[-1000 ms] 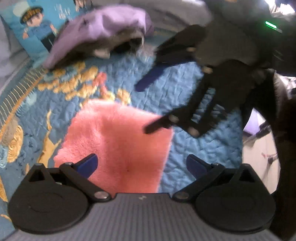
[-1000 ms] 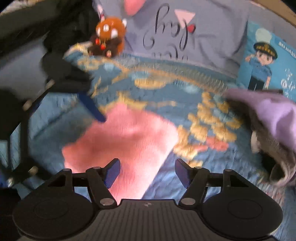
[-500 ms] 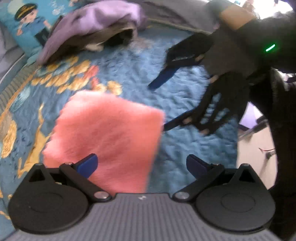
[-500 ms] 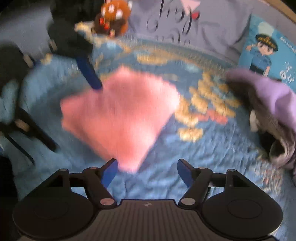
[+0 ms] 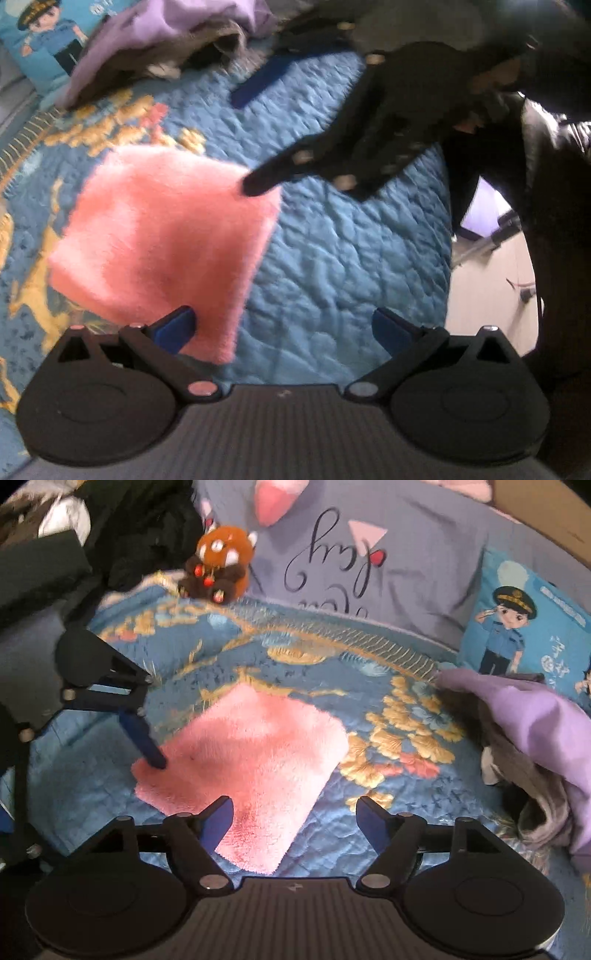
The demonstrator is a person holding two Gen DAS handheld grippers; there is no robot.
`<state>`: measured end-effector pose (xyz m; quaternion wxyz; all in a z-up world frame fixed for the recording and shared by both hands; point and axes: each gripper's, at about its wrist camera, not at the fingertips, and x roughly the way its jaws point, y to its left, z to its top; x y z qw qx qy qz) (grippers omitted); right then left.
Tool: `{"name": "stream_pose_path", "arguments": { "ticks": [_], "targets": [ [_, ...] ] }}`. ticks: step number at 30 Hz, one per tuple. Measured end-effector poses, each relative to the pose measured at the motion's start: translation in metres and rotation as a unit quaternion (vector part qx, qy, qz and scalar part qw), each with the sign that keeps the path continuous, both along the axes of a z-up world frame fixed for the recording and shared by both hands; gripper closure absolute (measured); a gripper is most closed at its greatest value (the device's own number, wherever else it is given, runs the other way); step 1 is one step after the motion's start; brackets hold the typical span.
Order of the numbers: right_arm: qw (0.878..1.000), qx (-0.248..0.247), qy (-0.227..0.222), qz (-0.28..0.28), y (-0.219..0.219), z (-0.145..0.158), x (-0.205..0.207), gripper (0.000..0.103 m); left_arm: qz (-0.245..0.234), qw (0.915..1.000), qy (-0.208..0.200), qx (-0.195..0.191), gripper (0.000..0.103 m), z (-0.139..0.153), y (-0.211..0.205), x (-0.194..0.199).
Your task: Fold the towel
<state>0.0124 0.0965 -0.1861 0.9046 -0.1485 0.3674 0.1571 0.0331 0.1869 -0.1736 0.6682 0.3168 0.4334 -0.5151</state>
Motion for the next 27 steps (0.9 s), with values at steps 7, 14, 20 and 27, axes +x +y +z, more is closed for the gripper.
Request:
{"name": "stream_pose_path", "arguments": {
  "ticks": [7,14,20,27],
  "targets": [
    [1.000,0.009,0.019,-0.001,-0.007,-0.001,-0.008,0.032,0.021,0.9998,0.001,-0.005,0.000,0.000,0.015,-0.007],
    [0.990,0.139,0.002,-0.009,-0.031,0.035,0.024,0.031,0.019,0.9978,-0.021,-0.060,0.000,0.031,0.009,-0.007],
    [0.987,0.134,0.058,0.067,-0.014,0.013,0.070,0.031,0.030,0.9991,-0.002,-0.031,0.000,0.007,-0.011,0.010],
    [0.982,0.142,0.117,0.049,-0.022,-0.007,0.083,0.025,0.052,0.9979,-0.007,-0.038,0.000,-0.003,-0.008,0.010]
  ]
}}
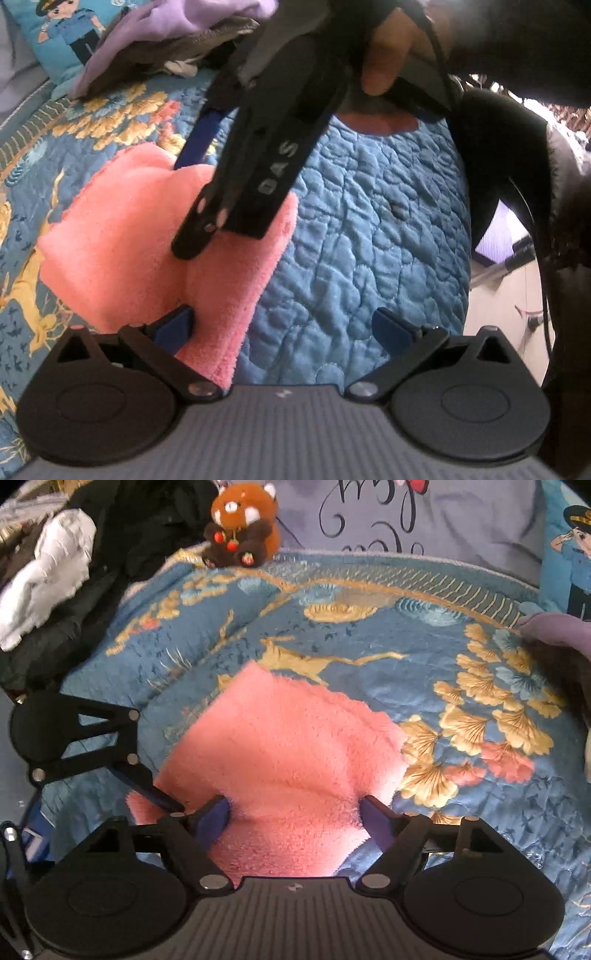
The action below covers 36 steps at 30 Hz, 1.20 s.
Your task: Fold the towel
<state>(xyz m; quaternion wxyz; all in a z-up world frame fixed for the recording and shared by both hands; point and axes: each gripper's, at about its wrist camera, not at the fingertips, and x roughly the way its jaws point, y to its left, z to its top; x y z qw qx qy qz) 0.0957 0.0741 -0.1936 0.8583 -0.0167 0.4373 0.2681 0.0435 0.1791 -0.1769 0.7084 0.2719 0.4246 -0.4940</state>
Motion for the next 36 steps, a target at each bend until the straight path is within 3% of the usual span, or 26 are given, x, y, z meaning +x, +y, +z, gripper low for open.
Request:
{"name": "stream_pose_path", "arguments": {
  "ticks": [3,5,8,10,12,15,24,27,31,33,34,35,36],
  "targets": [
    [0.996,0.070,-0.007,-0.045,-0.026,0.018,-0.014,0.023,0.047,0.9974,-0.008,-0.054,0.000,0.019,0.018,-0.001],
    [0.988,0.129,0.013,-0.080,-0.046,0.022,-0.023,0.014,0.091,0.9896,0.008,-0.111,0.000,0.031,0.037,0.002],
    [0.977,0.173,0.062,-0.106,-0.062,0.010,-0.027,0.014,0.169,0.9714,0.048,-0.160,0.000,0.031,0.069,0.016],
    [0.971,0.186,0.091,-0.122,-0.069,0.000,-0.027,0.014,0.221,0.9592,0.073,-0.160,0.000,0.023,0.085,0.032],
    [0.966,0.192,0.108,-0.135,-0.071,-0.010,-0.026,0.014,0.272,0.9411,0.113,-0.166,0.000,0.011,0.100,0.048],
    [0.952,0.233,0.129,-0.151,-0.075,-0.020,-0.022,0.014,0.290,0.9189,0.169,-0.207,0.000,-0.003,0.112,0.062],
    [0.916,0.310,0.164,-0.197,-0.089,-0.045,-0.012,0.022,0.302,0.8741,0.253,-0.284,0.000,-0.046,0.113,0.077],
    [0.909,0.322,0.172,-0.201,-0.089,-0.049,-0.009,0.031,0.311,0.8583,0.265,-0.310,0.000,-0.052,0.117,0.080],
    [0.906,0.328,0.184,-0.192,-0.080,-0.055,-0.004,0.051,0.333,0.8312,0.282,-0.345,0.002,-0.062,0.122,0.087],
    [0.908,0.322,0.188,-0.191,-0.074,-0.057,-0.003,0.068,0.341,0.8295,0.278,-0.344,0.013,-0.063,0.121,0.087],
    [0.909,0.318,0.189,-0.190,-0.070,-0.057,-0.003,0.075,0.346,0.8300,0.274,-0.341,0.033,-0.063,0.121,0.087],
    [0.912,0.313,0.182,-0.192,-0.069,-0.056,-0.005,0.079,0.352,0.8329,0.270,-0.331,0.059,-0.063,0.119,0.087],
    [0.915,0.308,0.175,-0.193,-0.068,-0.053,-0.006,0.080,0.360,0.8378,0.265,-0.314,0.068,-0.063,0.118,0.087]
  ]
}}
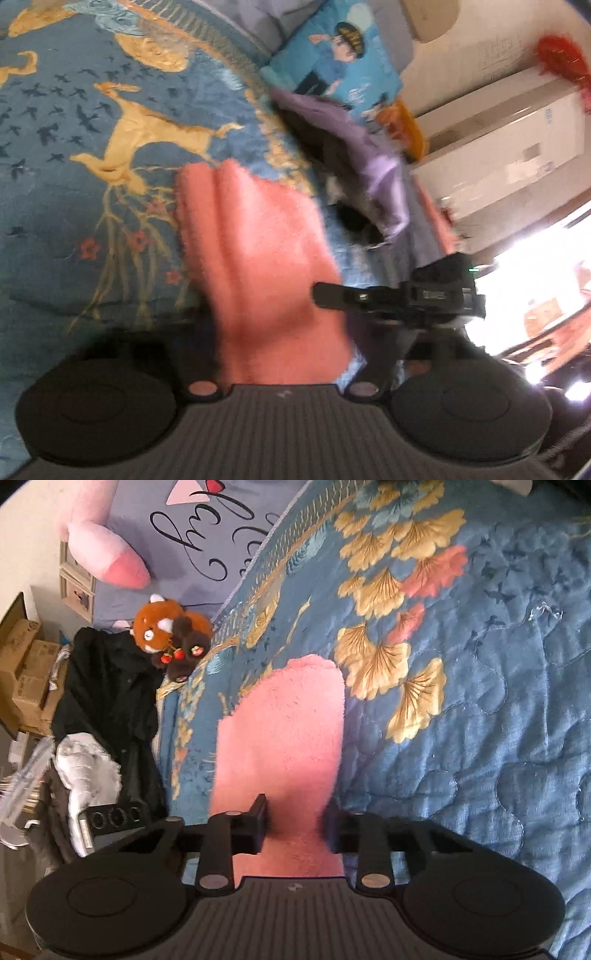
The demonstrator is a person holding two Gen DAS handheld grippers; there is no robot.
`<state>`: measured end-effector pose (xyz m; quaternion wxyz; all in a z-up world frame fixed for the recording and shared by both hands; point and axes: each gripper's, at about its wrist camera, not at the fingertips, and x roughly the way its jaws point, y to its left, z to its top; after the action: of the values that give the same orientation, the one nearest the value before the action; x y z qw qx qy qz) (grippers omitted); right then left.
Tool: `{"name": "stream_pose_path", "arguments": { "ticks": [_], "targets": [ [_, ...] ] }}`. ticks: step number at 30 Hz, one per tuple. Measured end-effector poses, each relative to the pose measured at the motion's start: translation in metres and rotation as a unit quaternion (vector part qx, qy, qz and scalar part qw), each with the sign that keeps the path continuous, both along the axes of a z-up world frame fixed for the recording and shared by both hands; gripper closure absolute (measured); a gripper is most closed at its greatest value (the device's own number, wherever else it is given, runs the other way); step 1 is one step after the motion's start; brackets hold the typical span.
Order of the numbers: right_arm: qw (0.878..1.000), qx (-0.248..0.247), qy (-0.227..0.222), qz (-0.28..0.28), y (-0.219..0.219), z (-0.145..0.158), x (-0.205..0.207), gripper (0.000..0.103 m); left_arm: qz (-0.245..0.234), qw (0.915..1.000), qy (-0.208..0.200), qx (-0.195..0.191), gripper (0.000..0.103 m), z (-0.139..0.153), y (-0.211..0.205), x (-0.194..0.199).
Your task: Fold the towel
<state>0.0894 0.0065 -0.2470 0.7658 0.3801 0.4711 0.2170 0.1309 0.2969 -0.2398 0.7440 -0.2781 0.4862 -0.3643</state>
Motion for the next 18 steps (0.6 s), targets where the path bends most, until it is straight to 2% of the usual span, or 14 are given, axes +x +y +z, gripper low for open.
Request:
{"name": "stream_pose_path", "arguments": {
  "ticks": [3,5,7,9,14,18],
  "targets": [
    [0.999,-0.048,-0.017,0.011,0.008,0.013,-0.005,0.084,-0.003,0.9990,-0.006,0.044,0.073,0.009,-0.008,-0.001],
    [0.995,-0.090,-0.028,0.024,0.015,0.024,-0.009,0.084,-0.017,0.9936,-0.030,0.107,0.074,0.024,-0.023,-0.004],
    [0.989,-0.138,-0.038,0.039,0.028,0.033,-0.012,0.084,-0.030,0.9819,-0.050,0.180,0.073,0.039,-0.043,-0.009],
    [0.983,-0.171,-0.047,0.045,0.038,0.039,-0.014,0.084,-0.033,0.9712,-0.055,0.229,0.074,0.046,-0.057,-0.012],
    [0.966,-0.240,-0.076,0.062,0.058,0.057,-0.020,0.086,-0.043,0.9472,-0.081,0.308,0.081,0.063,-0.085,-0.018],
    [0.947,-0.293,-0.108,0.082,0.074,0.074,-0.028,0.086,-0.057,0.9268,-0.112,0.354,0.082,0.076,-0.104,-0.027]
  ]
}}
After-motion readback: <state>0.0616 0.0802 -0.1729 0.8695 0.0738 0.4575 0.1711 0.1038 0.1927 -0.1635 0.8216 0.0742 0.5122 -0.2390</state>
